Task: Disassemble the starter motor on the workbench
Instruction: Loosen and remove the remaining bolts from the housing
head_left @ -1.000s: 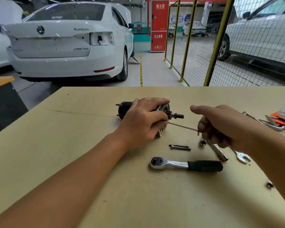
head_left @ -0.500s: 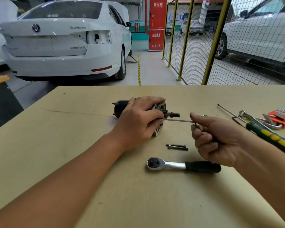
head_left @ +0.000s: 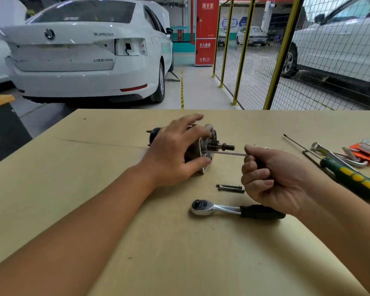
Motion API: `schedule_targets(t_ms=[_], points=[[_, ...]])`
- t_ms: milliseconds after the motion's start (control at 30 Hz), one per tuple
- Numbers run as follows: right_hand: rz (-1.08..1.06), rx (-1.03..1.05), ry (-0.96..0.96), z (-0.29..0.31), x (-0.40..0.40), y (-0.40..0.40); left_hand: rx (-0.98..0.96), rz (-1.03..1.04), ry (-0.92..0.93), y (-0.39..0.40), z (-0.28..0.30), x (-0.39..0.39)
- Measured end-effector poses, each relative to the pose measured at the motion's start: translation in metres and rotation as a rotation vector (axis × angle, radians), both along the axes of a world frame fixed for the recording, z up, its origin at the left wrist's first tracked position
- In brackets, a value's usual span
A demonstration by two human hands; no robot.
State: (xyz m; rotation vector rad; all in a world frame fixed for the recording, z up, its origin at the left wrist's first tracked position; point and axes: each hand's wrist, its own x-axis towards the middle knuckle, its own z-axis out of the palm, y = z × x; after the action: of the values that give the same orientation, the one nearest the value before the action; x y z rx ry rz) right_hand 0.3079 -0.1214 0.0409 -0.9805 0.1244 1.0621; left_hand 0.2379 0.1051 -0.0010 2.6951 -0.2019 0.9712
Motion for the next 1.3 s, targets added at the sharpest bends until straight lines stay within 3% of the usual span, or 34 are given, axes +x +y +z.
schedule_targets(t_ms=[167, 367, 467, 533, 633, 767, 867, 967, 1033, 1200, 1300], points=[[0.007, -0.25, -0.535, -0.008, 0.002, 0.0, 0.052, 0.203, 0.221, 0.024, -0.001, -0.003], [0.106, -0.745, -1.663, -0.013, 0.013, -0.007, 0.005, 0.177, 0.259, 0.034, -0.002, -0.002], [0.149, -0.807, -1.996, -0.008, 0.019, -0.011, -0.026, 0.165, 0.274, 0.033, 0.001, -0.004], [0.138, -0.736, -1.972, -0.01, 0.02, -0.014, -0.05, 0.164, 0.284, 0.031, 0.002, -0.007], [0.074, -0.516, -1.662, -0.019, 0.018, -0.008, -0.052, 0.174, 0.242, 0.02, 0.001, -0.009], [0.028, -0.227, -1.293, -0.023, 0.01, -0.003, -0.027, 0.087, 0.026, -0.002, 0.003, -0.005], [0.091, -0.165, -1.144, -0.014, 0.006, -0.005, 0.022, -0.014, -0.008, -0.01, 0.003, -0.003], [0.174, -0.174, -0.727, -0.005, 0.01, -0.008, 0.002, -0.045, 0.024, -0.011, 0.001, -0.003], [0.279, -0.225, -0.547, 0.0, 0.012, -0.012, -0.007, -0.057, 0.027, -0.009, 0.001, -0.002], [0.357, -0.122, -0.477, -0.001, 0.013, -0.017, -0.023, -0.07, 0.041, -0.006, 0.0, -0.003], [0.397, -0.155, -0.704, -0.003, 0.01, -0.017, -0.008, -0.078, 0.051, -0.004, 0.002, -0.005]])
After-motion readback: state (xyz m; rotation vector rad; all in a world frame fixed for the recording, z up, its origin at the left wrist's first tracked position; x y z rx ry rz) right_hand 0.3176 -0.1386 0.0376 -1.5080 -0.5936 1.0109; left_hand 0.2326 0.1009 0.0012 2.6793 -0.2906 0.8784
